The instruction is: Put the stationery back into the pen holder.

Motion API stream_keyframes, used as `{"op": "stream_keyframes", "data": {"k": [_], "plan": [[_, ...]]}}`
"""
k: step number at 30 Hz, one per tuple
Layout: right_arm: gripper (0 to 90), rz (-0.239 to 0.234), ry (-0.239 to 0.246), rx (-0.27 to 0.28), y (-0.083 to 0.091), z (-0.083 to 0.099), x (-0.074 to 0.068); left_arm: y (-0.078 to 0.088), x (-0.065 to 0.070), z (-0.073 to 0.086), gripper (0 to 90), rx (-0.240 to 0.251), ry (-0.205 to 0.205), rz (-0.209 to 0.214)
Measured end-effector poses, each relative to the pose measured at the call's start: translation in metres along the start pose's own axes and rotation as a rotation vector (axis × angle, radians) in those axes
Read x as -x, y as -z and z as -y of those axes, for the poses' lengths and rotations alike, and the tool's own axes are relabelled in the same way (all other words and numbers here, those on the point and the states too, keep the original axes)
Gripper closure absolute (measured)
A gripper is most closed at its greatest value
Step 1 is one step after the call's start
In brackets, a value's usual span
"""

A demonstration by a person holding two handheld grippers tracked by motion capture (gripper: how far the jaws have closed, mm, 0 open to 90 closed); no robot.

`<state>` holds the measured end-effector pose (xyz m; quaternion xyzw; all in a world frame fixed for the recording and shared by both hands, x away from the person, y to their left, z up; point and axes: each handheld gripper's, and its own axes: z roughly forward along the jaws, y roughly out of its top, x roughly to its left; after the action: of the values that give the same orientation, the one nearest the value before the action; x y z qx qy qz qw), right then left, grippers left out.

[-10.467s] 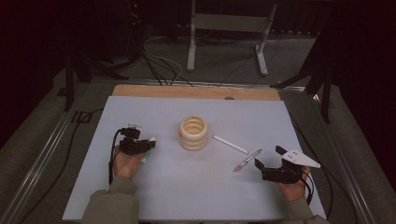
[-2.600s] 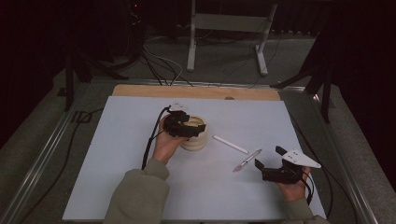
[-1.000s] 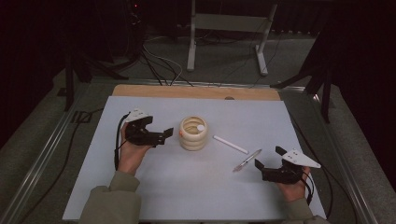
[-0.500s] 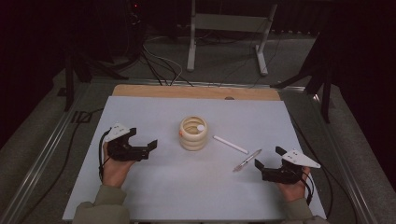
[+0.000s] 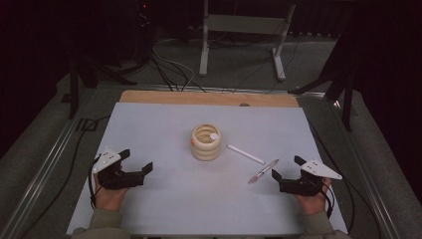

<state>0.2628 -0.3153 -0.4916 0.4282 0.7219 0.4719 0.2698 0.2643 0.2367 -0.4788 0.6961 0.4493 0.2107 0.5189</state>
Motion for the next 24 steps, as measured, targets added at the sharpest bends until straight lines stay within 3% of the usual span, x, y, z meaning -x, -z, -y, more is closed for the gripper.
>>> {"op": "stream_keyframes", "data": {"k": [7,12,17,24], "plan": [[0.0,0.004,-0.003,0.001,0.001,0.0,0.002,-0.002,0.0,0.006,0.1,0.011,-0.016,-0.013],[0.0,-0.001,-0.011,0.008,0.0,-0.001,0.004,-0.003,-0.001,0.008,0.1,0.014,-0.004,-0.023],[0.0,-0.026,-0.028,0.009,-0.001,-0.004,0.003,-0.002,-0.003,0.011,0.1,0.023,0.002,-0.047],[0.0,-0.078,-0.004,0.032,-0.002,-0.023,0.004,0.001,-0.005,0.012,0.1,0.041,0.013,-0.067]]}}
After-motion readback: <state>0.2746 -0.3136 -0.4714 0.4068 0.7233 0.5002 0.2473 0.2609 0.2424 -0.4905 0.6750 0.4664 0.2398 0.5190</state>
